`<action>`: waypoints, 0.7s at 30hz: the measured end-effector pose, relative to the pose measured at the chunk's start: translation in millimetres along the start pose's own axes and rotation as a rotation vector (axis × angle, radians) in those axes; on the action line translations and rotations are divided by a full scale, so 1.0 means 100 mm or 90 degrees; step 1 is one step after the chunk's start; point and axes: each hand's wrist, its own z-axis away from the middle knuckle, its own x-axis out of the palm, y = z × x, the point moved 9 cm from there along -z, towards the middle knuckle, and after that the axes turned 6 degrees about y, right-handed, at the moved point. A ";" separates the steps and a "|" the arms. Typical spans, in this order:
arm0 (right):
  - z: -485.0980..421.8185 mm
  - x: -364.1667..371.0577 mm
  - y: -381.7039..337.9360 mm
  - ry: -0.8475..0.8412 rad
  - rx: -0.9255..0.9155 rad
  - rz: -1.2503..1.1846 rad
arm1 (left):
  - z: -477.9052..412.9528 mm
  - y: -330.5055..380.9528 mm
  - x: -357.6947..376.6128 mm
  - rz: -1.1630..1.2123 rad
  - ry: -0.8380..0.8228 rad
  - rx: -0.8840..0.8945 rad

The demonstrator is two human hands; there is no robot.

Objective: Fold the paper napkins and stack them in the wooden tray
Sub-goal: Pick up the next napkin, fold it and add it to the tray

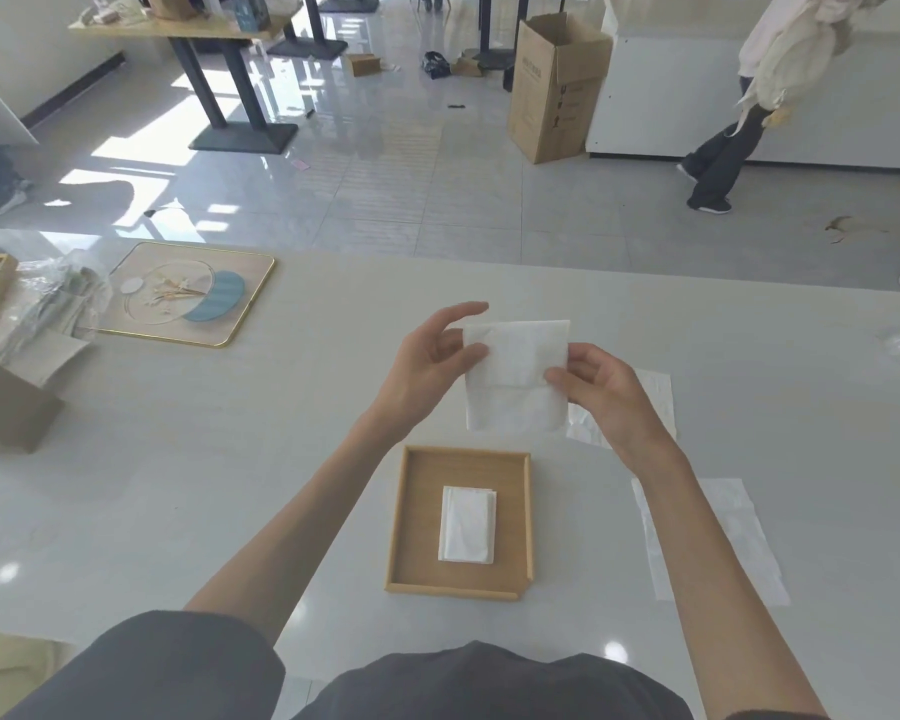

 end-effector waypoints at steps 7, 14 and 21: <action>-0.07 -0.02 -0.11 0.042 -0.030 0.007 | 0.10 -0.25 0.02 0.063 -0.030 -0.078; -0.03 0.07 -0.02 -0.035 0.012 -0.011 | 0.09 -0.18 0.00 0.015 -0.009 -0.039; -0.06 0.02 -0.05 0.007 -0.003 -0.011 | 0.10 -0.18 0.08 0.004 -0.052 -0.065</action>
